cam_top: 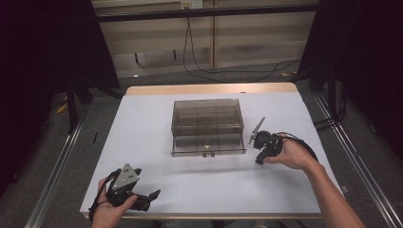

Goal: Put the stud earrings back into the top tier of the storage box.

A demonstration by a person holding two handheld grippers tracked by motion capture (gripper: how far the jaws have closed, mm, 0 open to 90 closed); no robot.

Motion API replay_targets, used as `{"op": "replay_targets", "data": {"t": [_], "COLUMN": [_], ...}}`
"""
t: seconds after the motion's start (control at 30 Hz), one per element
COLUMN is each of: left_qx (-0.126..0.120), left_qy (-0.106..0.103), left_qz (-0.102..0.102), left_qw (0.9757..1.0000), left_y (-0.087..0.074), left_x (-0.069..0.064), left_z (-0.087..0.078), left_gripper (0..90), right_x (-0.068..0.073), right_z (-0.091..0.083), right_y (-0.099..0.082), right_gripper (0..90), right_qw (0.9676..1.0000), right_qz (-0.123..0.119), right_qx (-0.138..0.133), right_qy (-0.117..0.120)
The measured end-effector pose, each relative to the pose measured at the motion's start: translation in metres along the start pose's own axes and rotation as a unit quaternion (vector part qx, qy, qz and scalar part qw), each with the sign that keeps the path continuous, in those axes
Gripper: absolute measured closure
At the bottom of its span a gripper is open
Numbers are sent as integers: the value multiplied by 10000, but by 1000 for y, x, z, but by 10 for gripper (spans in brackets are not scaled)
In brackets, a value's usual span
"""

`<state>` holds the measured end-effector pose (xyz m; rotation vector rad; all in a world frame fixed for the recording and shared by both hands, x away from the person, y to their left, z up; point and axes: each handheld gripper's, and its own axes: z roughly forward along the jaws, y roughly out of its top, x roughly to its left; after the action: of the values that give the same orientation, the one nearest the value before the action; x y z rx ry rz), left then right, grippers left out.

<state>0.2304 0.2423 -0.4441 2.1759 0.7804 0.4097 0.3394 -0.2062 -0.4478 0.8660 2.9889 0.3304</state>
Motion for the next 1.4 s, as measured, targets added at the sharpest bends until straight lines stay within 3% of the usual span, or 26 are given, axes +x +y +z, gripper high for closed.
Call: {"op": "replay_targets", "data": {"t": [0.3,0.37,0.53,0.63,1.0,1.4], "left_qx": [16,14,13,19,12,-6], "left_qy": [-10,-13,-21,-12,-26,-23], "left_qz": [19,23,17,19,17,4], "left_qw": [10000,10000,10000,10000,10000,10000], "left_y": [0,0,0,0,0,0], "left_x": [0,0,1,0,1,0], "left_z": [0,0,0,0,0,0], "left_gripper": [42,43,43,43,42,42], "right_x": [-1,0,0,1,0,0], "right_z": [-4,-1,0,0,-3,-13], "right_y": [-1,-1,0,1,0,-5], "right_gripper": [851,831,815,851,858,857], "right_qw": [9999,10000,10000,10000,9999,9988], "right_qz": [79,47,-43,33,63,209], "right_qx": [-116,19,-17,-19,-65,-418], "right_qy": [66,19,6,16,74,154]}}
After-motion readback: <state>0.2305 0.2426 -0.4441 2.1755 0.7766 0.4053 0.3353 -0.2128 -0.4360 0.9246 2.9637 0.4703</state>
